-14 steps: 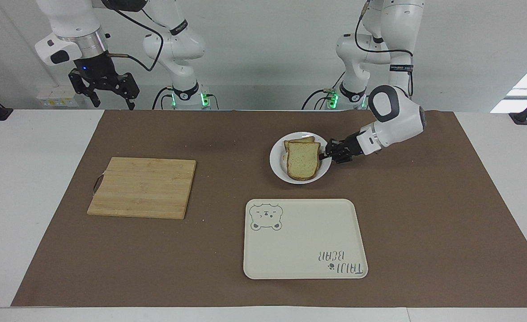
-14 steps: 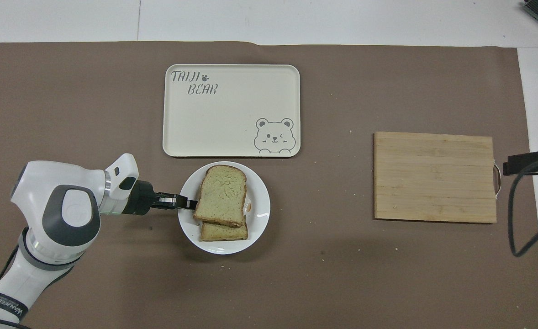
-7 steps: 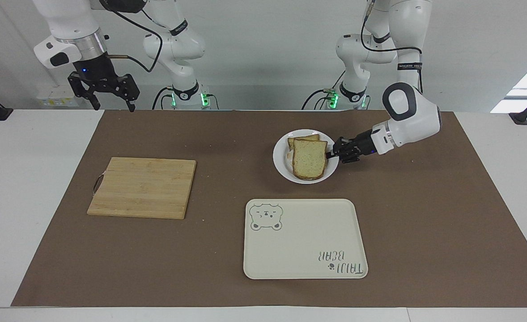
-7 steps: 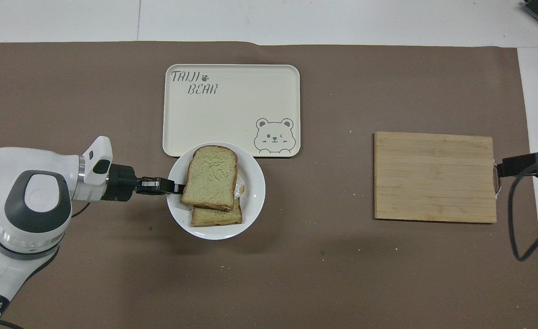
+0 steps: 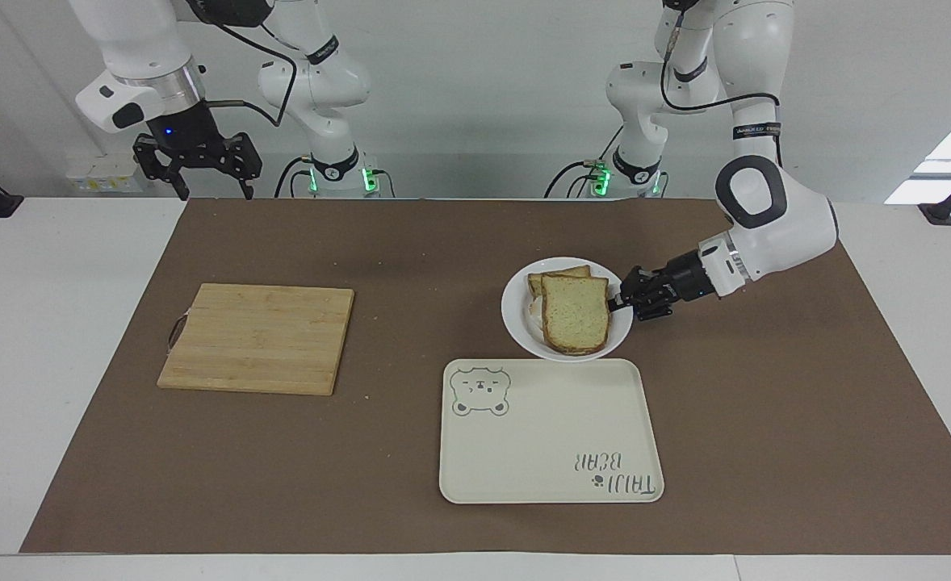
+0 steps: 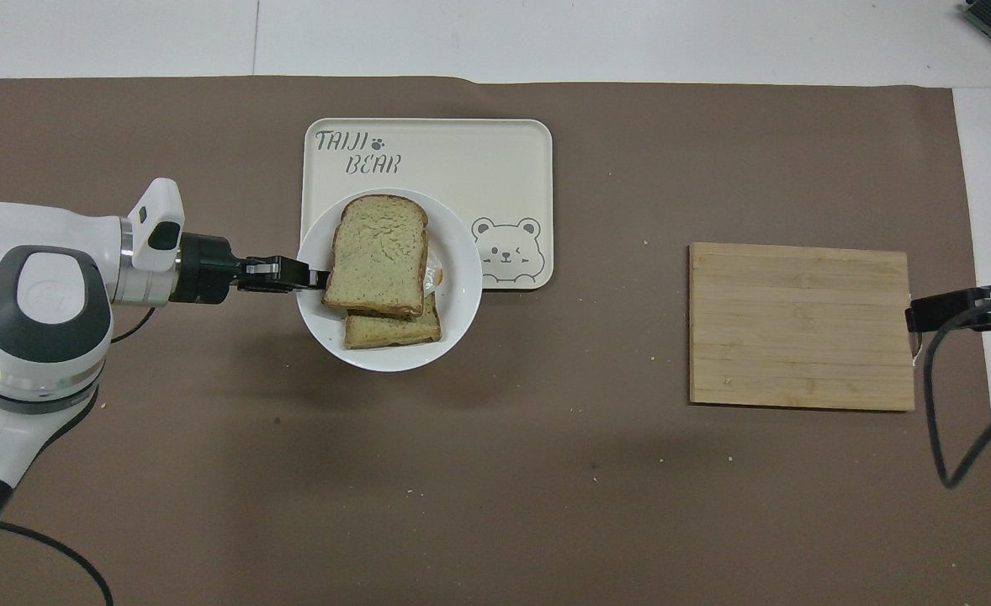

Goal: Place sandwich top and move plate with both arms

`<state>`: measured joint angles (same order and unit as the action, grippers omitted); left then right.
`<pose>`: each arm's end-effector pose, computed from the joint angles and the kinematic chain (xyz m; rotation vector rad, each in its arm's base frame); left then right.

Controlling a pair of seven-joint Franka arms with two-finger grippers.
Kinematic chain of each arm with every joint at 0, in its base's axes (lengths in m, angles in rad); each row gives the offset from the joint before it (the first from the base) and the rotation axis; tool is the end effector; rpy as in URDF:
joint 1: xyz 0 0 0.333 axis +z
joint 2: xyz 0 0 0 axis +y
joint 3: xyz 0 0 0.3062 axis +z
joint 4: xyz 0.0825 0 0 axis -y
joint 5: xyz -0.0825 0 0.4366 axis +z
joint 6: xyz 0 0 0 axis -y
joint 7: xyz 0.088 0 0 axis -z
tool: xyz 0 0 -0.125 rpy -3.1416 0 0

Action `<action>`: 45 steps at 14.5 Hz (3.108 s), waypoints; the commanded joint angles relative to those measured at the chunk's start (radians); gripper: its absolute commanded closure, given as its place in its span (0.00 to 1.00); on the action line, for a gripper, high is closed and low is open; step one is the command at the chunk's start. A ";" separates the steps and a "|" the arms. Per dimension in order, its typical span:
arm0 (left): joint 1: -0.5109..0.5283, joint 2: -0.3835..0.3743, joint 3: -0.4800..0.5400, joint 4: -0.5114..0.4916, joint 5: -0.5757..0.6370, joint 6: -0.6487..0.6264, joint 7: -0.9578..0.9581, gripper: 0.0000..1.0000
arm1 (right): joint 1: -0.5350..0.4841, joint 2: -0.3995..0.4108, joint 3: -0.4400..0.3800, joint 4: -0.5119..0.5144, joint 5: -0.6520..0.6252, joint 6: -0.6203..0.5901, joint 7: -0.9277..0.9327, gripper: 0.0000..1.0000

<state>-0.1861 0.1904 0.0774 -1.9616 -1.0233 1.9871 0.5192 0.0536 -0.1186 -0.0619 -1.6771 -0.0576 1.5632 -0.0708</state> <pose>0.6249 -0.1368 0.3405 2.2513 -0.1169 0.0441 0.5698 -0.0137 0.6101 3.0897 0.0964 0.0039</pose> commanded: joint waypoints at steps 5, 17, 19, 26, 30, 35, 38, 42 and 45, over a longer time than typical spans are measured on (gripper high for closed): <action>0.025 0.161 -0.014 0.187 -0.021 0.007 -0.050 1.00 | -0.006 0.003 0.013 0.011 0.002 -0.035 -0.021 0.00; -0.025 0.386 -0.047 0.354 -0.034 0.211 -0.082 1.00 | -0.017 0.022 0.005 0.036 0.002 -0.017 0.000 0.00; -0.041 0.405 -0.047 0.354 -0.031 0.229 -0.082 1.00 | -0.014 0.022 0.007 0.034 0.005 -0.015 0.093 0.00; -0.024 0.393 -0.030 0.351 0.015 0.230 -0.074 0.00 | -0.012 0.017 0.008 0.030 0.008 -0.012 0.095 0.00; -0.006 0.313 0.005 0.337 0.069 0.185 -0.100 0.00 | -0.012 0.014 0.008 0.028 0.008 -0.014 0.094 0.00; -0.007 0.216 0.055 0.317 0.364 0.145 -0.279 0.00 | -0.012 0.014 0.008 0.028 0.008 -0.015 0.092 0.00; -0.004 0.167 0.083 0.319 0.523 0.090 -0.321 0.00 | -0.012 0.014 0.008 0.028 0.008 -0.015 0.092 0.00; -0.004 0.080 0.125 0.328 0.719 -0.016 -0.323 0.00 | -0.012 0.014 0.008 0.028 0.008 -0.015 0.092 0.00; -0.006 0.002 0.134 0.329 0.874 -0.091 -0.324 0.00 | -0.012 0.014 0.007 0.028 0.008 -0.015 0.092 0.00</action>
<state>-0.1889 0.2615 0.2093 -1.6116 -0.2350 1.9466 0.2094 0.0480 -0.1096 -0.0586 -1.6604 -0.0572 1.5503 0.0107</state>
